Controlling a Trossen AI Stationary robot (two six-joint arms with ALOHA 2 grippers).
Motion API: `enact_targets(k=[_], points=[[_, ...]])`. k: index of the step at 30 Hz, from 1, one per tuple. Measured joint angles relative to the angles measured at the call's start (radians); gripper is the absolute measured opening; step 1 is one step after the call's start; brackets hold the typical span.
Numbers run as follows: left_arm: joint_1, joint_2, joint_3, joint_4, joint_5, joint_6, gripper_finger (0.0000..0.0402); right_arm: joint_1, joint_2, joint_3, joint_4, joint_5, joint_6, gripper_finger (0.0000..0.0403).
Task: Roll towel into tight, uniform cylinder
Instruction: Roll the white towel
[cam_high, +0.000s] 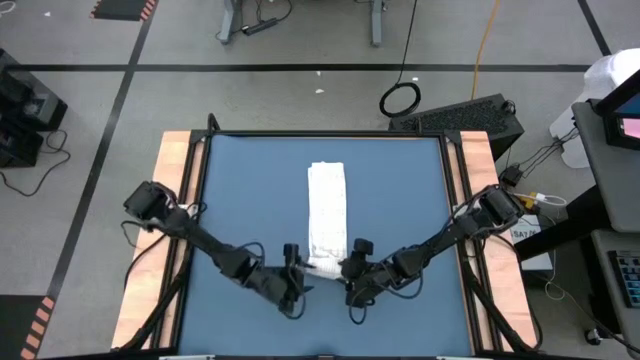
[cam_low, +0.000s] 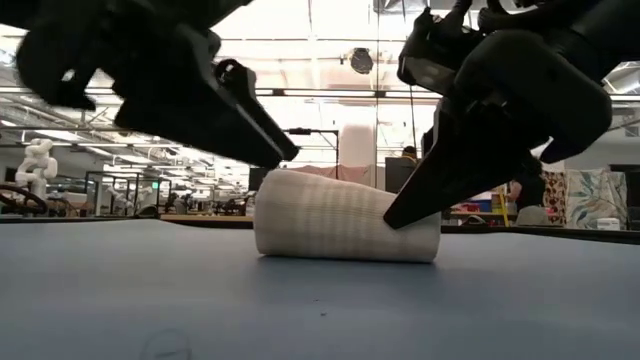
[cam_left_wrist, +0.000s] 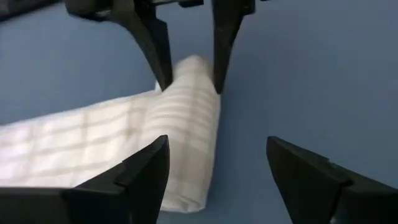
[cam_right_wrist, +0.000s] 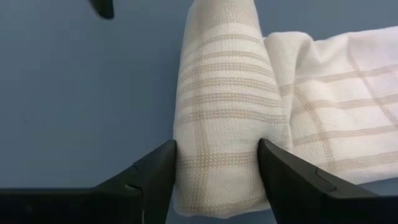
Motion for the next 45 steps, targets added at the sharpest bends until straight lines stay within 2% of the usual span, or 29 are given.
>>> enact_targets(k=[6,11,16,23,27,30,35,38,42,45], points=[[-0.023,0.053,0.001,0.049,-0.122,0.123,0.027,-0.02,-0.001,0.0,0.013,-0.049,-0.04,0.0212],[0.004,0.068,0.002,0.076,-0.124,0.147,0.027,-0.029,-0.001,-0.001,0.016,-0.06,-0.094,0.0212],[0.055,0.068,0.002,0.011,-0.026,0.082,0.0256,-0.038,-0.001,-0.002,0.017,-0.064,-0.101,0.0212],[0.105,0.065,-0.008,-0.014,0.096,-0.019,0.0176,-0.04,-0.001,-0.002,0.019,-0.057,-0.106,0.0212],[0.127,0.062,-0.02,-0.013,0.153,-0.079,0.0133,-0.032,-0.003,-0.003,0.023,-0.014,-0.131,0.0214],[0.148,0.061,-0.028,-0.013,0.202,-0.096,0.0115,-0.004,-0.018,-0.005,0.022,0.067,-0.213,0.0225],[0.2,0.062,-0.029,-0.015,0.337,-0.157,0.0111,0.064,-0.043,-0.01,0.014,0.223,-0.39,0.0258],[0.227,0.063,-0.03,-0.023,0.403,-0.188,0.0112,0.102,-0.041,-0.01,0.022,0.33,-0.428,0.0276],[0.26,0.063,-0.029,-0.051,0.444,-0.225,0.0112,0.119,-0.023,-0.009,0.051,0.359,-0.458,0.0285],[0.293,0.063,-0.029,-0.06,0.511,-0.247,0.0113,0.1,-0.014,-0.008,0.076,0.332,-0.453,0.0285]])
